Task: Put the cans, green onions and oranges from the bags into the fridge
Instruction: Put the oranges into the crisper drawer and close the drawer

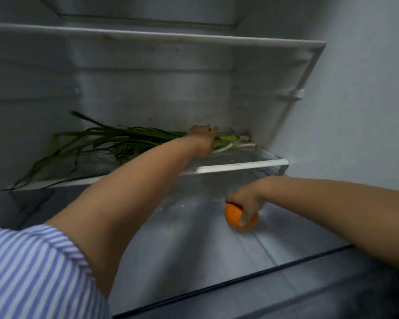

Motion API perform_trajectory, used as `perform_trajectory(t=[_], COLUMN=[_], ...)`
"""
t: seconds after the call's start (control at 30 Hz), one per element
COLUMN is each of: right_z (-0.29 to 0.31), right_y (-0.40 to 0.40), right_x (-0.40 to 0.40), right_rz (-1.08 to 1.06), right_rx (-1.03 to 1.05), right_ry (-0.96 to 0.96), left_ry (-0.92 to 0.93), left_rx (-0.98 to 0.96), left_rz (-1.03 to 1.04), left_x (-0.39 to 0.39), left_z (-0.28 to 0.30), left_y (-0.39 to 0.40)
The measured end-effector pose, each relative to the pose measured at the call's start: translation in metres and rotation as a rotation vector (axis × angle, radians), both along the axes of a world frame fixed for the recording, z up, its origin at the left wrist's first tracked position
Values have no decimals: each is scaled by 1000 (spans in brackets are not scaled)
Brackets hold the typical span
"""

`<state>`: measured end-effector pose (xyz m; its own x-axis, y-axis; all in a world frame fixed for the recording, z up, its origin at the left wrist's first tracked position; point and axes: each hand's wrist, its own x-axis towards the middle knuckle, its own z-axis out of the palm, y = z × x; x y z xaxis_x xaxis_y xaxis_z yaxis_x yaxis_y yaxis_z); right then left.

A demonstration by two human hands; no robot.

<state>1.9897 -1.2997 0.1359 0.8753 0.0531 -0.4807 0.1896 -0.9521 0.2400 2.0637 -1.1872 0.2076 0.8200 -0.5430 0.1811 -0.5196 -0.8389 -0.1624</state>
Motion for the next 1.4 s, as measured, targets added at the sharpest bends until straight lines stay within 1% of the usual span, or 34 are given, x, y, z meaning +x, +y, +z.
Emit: perform_trajectory(t=[0.13, 0.23, 0.37, 0.43, 0.47, 0.53, 0.57, 0.63, 0.67, 0.7, 0.77, 0.8, 0.87, 0.93, 0.97, 1.0, 1.07, 1.1, 1.17, 1.23, 1.3, 1.4], right_z=[11, 31, 55, 67, 74, 84, 86, 83, 77, 70, 52, 44, 24, 4, -4, -11, -22, -29, -47, -67, -85, -106], right_y=[6, 12, 21, 30, 37, 52, 59, 72, 77, 82, 96, 105, 120, 133, 142, 154, 185, 205, 250, 299, 350, 427], right_x=[-4, -15, -31, -47, -58, -85, -100, -136, -153, -171, -206, -220, -249, -273, -286, -299, -333, -354, -397, -443, -490, -562], right_rz=[-47, -122, -299, -320, -283, -131, -19, 194, 251, 289, 331, 337, 309, 269, 272, 281, 329, 384, 524, 626, 694, 723], right_rx=[-16, -7, 172, 198, 217, 256, 242, 223, 276, 374, 551, 576, 512, 488, 558, 687, 938, 984, 988, 997, 1023, 1036], right_ry=[33, 77, 125, 102, 59, -75, -181, -462, -588, -675, -777, -817, -877, -911, -918, -901, -771, -700, -613, -558, -537, -511], left_ry=[-49, -63, -99, -87, -76, -58, -43, -24, -42, -83, -204, -277, -380, -376, -360, -366, -340, -374, -456, -443, -403, -352], left_rx=[85, 178, 252, 326, 342, 319, 283, 164, 81, -10, -175, -237, -289, -306, -300, -268, -181, -111, -10, 57, 72, 14], left_rz=[-47, -20, 67, 118, 154, 220, 250, 315, 346, 374, 425, 441, 461, 489, 519, 528, 542, 540, 515, 531, 604, 713], left_x=[-13, -32, -68, -89, -102, -136, -156, -201, -225, -250, -302, -328, -377, -416, -435, -455, -498, -520, -564, -613, -668, -749], left_z=[13, 32, 41, 36, 34, 25, 19, 6, -3, -11, -34, -46, -72, -94, -104, -112, -124, -130, -145, -157, -167, -193], left_y=[1, 4, 28, 50, 62, 85, 97, 119, 129, 140, 161, 171, 188, 209, 220, 231, 257, 275, 312, 353, 398, 472])
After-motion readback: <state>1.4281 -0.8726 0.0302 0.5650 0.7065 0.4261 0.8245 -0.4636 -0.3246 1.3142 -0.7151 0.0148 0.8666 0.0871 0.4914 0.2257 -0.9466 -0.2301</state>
